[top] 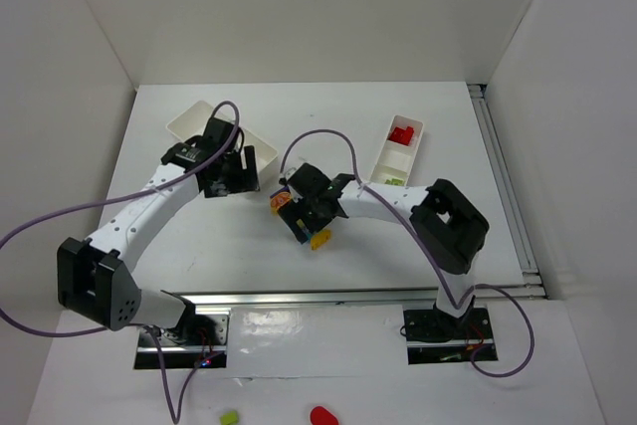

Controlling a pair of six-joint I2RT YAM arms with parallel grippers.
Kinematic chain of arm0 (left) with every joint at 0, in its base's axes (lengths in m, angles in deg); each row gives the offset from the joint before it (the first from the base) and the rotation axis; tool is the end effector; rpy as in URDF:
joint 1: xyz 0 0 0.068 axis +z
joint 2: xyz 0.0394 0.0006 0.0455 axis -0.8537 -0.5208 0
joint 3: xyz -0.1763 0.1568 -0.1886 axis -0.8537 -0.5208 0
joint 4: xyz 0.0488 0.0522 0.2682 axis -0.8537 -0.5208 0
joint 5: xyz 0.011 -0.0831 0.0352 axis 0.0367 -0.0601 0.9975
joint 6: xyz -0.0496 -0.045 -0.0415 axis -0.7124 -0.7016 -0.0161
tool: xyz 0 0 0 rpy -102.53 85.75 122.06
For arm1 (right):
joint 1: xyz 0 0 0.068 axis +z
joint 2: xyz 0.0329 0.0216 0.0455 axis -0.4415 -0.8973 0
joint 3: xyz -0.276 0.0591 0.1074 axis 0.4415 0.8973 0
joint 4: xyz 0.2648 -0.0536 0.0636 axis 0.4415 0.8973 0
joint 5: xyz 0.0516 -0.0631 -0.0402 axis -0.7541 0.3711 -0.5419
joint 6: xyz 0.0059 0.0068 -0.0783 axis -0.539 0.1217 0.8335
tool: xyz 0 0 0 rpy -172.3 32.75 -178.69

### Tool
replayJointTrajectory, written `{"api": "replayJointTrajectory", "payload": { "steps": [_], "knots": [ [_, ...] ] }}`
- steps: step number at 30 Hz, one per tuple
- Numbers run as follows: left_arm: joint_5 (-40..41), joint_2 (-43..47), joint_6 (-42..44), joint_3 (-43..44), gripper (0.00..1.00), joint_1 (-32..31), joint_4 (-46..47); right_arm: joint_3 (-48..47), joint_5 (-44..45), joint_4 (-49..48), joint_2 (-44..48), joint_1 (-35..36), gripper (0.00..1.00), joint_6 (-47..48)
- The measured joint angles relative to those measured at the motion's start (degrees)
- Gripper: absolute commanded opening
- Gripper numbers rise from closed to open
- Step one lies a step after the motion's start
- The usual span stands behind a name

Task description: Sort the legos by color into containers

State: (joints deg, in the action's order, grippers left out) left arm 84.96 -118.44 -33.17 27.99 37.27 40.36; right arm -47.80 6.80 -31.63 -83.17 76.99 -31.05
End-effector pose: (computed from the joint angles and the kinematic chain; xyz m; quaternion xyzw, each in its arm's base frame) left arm 0.2946 -0.1047 0.3046 -0.1214 0.9414 -0.0811 0.3039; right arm 0.2603 0.3203 0.1750 -0.3544 0.9008 0.1276 0.2162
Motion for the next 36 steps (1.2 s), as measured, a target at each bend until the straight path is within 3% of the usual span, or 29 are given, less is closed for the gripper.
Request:
{"api": "replayJointTrajectory", "payload": {
  "steps": [3,13,22,28,36],
  "knots": [
    [-1.03,-0.74,0.02,-1.20,0.87,1.16,0.20,0.00,-0.09,-0.07,-2.51,0.28,0.84,0.55],
    [-8.87,-1.16,2.03,-1.95,0.90,1.62,1.70,1.75,2.45,-1.44,-2.27,1.33,0.48,1.46],
    [-27.82,-3.43,6.32,-1.73,0.95,1.62,5.81,12.59,8.46,-1.09,12.81,1.38,0.48,1.14],
    [-40.68,-7.63,2.16,-2.16,0.96,1.60,14.38,14.53,14.03,-1.60,22.77,1.38,0.48,-3.30],
    [-44.74,-7.93,-7.32,-7.91,0.98,1.62,29.59,14.43,18.97,-2.32,22.32,1.31,0.47,-15.63]
  ]
}}
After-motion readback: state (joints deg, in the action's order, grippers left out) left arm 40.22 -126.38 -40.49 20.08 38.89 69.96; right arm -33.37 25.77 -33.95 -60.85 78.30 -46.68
